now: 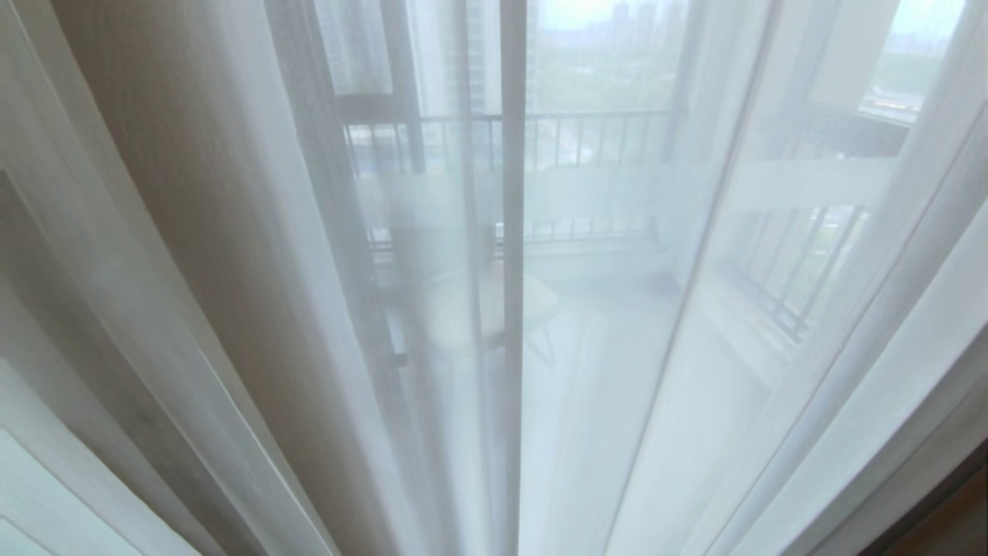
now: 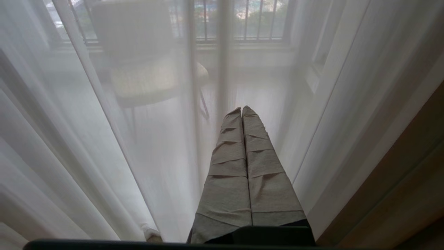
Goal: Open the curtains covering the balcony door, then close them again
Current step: Close the outer curtains on both sides
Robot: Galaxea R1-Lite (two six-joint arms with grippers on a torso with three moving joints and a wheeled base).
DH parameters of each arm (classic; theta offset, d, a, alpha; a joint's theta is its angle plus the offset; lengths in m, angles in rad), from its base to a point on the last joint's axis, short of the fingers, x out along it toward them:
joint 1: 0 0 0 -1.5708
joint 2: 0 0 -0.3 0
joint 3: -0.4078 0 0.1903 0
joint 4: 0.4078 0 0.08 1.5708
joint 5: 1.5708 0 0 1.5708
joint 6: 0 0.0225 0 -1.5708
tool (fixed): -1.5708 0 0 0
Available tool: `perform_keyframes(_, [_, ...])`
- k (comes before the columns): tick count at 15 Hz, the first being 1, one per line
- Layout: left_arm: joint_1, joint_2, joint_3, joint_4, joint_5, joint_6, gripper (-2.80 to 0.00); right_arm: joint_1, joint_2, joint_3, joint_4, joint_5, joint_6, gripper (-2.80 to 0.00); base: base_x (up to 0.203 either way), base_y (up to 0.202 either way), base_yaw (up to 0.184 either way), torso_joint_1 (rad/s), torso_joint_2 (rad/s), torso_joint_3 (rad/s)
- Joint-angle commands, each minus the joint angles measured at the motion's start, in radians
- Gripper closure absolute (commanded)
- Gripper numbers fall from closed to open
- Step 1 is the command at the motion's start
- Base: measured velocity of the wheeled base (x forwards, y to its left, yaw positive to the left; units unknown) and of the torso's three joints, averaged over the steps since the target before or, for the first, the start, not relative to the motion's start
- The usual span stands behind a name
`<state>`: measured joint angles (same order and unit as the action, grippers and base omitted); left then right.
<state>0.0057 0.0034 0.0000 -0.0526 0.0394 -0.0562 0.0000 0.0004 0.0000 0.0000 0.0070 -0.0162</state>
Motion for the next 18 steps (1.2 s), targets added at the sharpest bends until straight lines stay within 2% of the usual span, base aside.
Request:
perform_keyframes(1, [0.000,-0.002,0.000,-0.001,0.001,-0.002,0.00,0.000,0.000,0.000,0.000,-0.001,-0.001,0.00,0.004,0.058,-0.013,0.004,0.01,0.002])
perform_keyframes(18, [0.000,-0.002,0.000,-0.001,0.001,-0.007,0.00,0.000,0.000,0.000,0.000,-0.011,0.016,0.00,0.000,0.185,0.000,0.002,0.00,0.002])
